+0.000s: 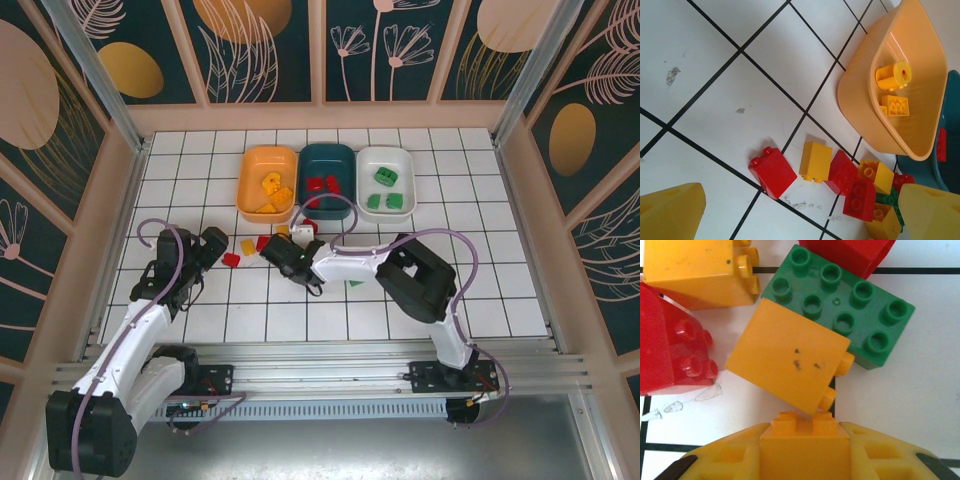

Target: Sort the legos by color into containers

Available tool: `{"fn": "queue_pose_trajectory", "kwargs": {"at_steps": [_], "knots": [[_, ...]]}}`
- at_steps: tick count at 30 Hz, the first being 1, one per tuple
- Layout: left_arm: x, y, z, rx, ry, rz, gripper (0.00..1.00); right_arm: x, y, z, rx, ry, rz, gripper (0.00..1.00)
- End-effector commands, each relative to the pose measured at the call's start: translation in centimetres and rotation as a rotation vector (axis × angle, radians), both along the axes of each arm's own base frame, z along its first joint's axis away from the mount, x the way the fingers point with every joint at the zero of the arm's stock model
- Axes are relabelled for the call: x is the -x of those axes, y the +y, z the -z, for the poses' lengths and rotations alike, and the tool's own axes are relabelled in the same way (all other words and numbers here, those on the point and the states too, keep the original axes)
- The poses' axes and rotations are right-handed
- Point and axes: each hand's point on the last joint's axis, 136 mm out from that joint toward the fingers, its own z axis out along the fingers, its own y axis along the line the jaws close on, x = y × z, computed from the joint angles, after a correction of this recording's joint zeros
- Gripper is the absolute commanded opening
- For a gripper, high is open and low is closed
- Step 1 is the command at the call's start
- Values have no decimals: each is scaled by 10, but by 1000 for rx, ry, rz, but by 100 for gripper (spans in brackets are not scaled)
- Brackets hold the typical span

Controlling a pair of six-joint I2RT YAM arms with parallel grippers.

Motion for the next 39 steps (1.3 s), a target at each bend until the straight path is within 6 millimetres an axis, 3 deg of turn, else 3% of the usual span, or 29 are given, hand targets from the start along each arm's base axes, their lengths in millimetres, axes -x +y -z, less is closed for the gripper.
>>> {"fn": "queue_pose_trajectory", "kwargs": {"at_steps": [1, 4, 7, 11, 18, 23, 26, 28, 30, 34, 37, 39], "knots": [[-4, -2, -1, -7, -32, 25, 99, 1, 2, -59, -35, -127, -7, 24], [-4, -10, 4, 16, -44, 65, 98, -11, 6, -96, -56, -190, -37, 26], [-4, -33, 17, 105, -53, 168, 99, -41, 17, -113, -81, -209, -99, 27], [1, -52, 30, 184, -25, 251, 95, -92, 26, -111, -70, -216, -112, 27], [9, -38, -5, 97, -148, 230, 98, -151, 52, -107, -108, -250, -126, 27], [15, -42, 0, 97, -129, 265, 98, -186, 71, -103, -96, -250, -140, 29], [16, -45, 5, 109, -115, 279, 98, -198, 77, -98, -92, -237, -143, 43], [17, -46, 5, 113, -113, 289, 98, -201, 74, -99, -82, -226, -123, 56], [16, -47, 3, 114, -121, 292, 99, -200, 71, -109, -71, -242, -119, 60], [12, -51, -5, 125, -145, 309, 98, -189, 56, -155, -50, -322, -92, 62], [8, -63, -13, 168, -170, 366, 99, -161, 33, -181, -11, -378, -72, 62], [6, -71, -17, 201, -186, 404, 98, -134, 13, -185, 5, -398, -77, 62]]}}
